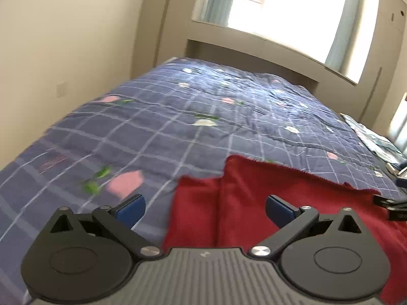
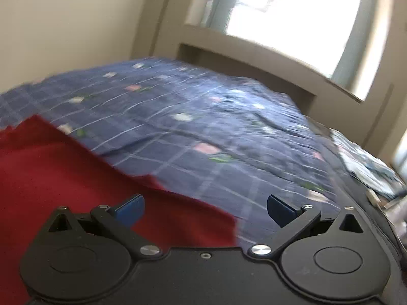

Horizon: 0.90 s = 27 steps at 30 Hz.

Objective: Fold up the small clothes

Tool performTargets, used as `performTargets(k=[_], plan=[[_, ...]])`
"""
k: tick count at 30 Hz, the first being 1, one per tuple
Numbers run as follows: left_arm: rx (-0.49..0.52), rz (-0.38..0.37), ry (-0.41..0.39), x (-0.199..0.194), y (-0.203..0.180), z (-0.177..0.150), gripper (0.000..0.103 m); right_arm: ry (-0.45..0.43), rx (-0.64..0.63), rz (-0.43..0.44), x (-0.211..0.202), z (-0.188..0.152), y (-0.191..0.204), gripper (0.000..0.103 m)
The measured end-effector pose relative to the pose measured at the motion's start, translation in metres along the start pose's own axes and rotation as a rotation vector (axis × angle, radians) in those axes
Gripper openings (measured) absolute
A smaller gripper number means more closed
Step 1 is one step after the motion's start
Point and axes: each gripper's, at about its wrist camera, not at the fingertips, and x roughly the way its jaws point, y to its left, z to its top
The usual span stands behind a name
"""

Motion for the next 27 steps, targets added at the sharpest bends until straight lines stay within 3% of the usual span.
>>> performTargets(k=[5, 10, 14, 18, 24, 27], plan=[[-0.044, 0.025, 0.018, -0.039, 0.012, -0.031, 0.103, 0.051, -0.076, -0.085, 0.045, 0.011, 0.025, 0.102], [-0.084, 0.005, 0.077, -0.053, 0.017, -0.057, 0.103, 0.054, -0.005, -0.104, 0.066, 0.01, 0.016, 0.102], [-0.125, -0.082, 0.124, -0.048, 0.019, -0.065, 0.103, 0.02, 0.004, -0.098, 0.052, 0.013, 0.019, 0.102], [-0.18, -0.094, 0.164, -0.039, 0.019, -0.07, 0.103, -0.049, -0.063, -0.032, 0.028, 0.016, 0.04, 0.102], [-0.235, -0.106, 0.153, -0.04, 0.021, -0.073, 0.103, -0.059, -0.152, 0.047, 0.012, 0.013, 0.079, 0.102], [-0.225, -0.116, 0.16, -0.041, 0.021, -0.075, 0.103, -0.068, -0.207, 0.047, 0.002, 0.004, 0.098, 0.102]])
